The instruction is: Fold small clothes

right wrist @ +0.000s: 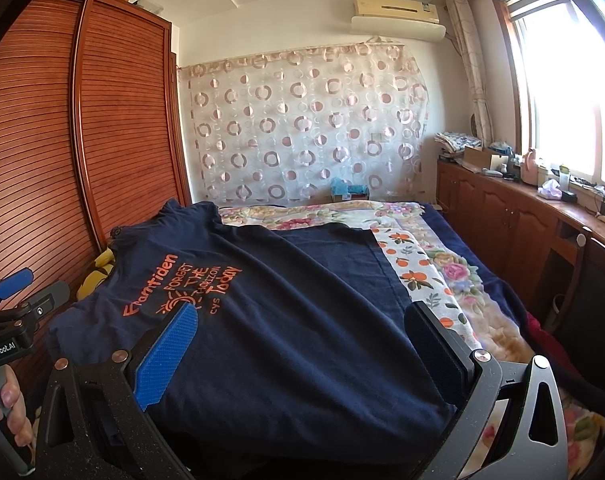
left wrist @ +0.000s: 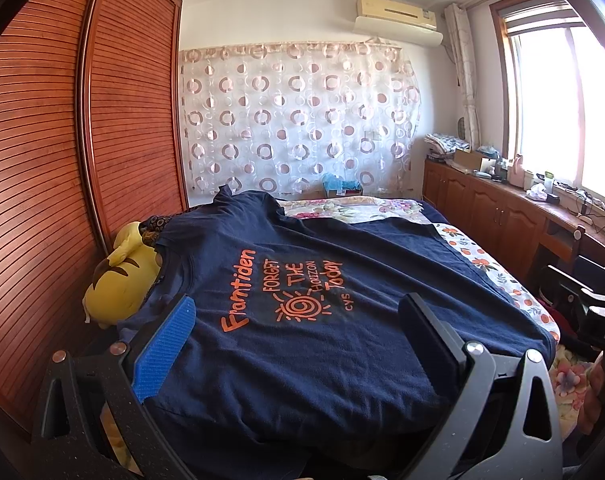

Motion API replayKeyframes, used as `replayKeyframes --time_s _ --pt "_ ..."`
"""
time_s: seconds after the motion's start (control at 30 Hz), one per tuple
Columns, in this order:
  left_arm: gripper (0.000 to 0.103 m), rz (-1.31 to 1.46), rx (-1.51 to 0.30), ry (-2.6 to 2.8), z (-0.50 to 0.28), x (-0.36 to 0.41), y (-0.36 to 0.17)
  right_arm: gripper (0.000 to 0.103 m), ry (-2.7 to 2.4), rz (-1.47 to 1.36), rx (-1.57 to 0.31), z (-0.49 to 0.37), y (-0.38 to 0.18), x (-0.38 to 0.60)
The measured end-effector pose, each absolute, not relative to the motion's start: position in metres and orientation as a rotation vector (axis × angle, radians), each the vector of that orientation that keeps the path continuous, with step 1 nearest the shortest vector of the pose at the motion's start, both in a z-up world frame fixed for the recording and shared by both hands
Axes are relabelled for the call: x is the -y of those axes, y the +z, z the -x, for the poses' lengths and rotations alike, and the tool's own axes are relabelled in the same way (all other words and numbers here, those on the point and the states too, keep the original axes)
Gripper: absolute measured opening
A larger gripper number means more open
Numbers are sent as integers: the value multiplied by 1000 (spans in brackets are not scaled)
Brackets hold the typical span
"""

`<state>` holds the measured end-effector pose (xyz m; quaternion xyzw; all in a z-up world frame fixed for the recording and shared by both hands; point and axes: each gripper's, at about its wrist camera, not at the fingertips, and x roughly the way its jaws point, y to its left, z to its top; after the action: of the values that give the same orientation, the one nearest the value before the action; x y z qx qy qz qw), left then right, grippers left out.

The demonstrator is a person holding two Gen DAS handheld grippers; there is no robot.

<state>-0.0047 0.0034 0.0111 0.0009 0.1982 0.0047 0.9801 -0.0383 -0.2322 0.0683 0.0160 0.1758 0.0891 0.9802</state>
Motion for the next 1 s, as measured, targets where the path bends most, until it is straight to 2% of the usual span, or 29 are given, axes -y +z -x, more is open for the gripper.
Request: replayKeyframes --time_s 1.0 --pt "102 -2 -390 10 4 -4 14 103 187 -34 -353 36 67 236"
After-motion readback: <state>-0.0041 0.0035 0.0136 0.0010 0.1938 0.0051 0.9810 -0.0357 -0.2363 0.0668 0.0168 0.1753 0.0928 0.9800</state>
